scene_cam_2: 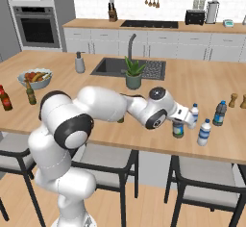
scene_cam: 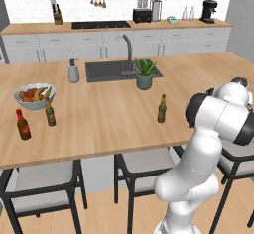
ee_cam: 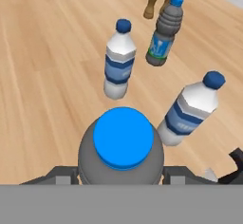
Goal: Move the plastic bottles in the middle to the plastics group, and the glass bottles in the middle to the glass group.
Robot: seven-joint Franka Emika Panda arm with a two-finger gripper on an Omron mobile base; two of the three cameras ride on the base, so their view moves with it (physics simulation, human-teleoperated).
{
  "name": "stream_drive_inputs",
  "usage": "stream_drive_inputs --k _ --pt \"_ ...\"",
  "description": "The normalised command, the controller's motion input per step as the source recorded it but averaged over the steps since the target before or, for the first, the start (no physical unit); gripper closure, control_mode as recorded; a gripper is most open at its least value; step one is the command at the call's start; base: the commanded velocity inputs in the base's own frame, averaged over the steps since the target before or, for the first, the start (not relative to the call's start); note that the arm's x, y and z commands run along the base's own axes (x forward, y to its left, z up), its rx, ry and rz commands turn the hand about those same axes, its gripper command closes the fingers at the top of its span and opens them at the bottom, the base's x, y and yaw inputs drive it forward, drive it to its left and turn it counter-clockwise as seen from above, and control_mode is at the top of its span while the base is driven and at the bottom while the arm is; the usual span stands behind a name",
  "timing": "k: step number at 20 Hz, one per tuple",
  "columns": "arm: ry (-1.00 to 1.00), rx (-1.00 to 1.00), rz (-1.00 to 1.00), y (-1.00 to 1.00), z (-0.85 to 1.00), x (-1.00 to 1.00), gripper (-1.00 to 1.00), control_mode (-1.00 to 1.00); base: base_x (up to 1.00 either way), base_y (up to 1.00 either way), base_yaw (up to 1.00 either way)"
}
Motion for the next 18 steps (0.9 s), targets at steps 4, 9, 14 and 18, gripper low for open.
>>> stream_drive_inputs --k 4,9,14,18 --pt "0.00 0.01 -0.09 -0.07 0.00 0.12 1.00 -1.00 0.00 0.00 0.00" --pt "0.00 0.05 -0.09 -0.36 0.00 0.20 1.00 -1.00 0.00 0.00 0.00" --pt "0.00 0.08 -0.08 -0.37 0.00 0.09 1.00 -1.00 0.00 0.00 0.00" --pt "0.00 0.09 -0.04 -0.24 -0.10 0.00 1.00 -1.00 0.00 0.00 0.00"
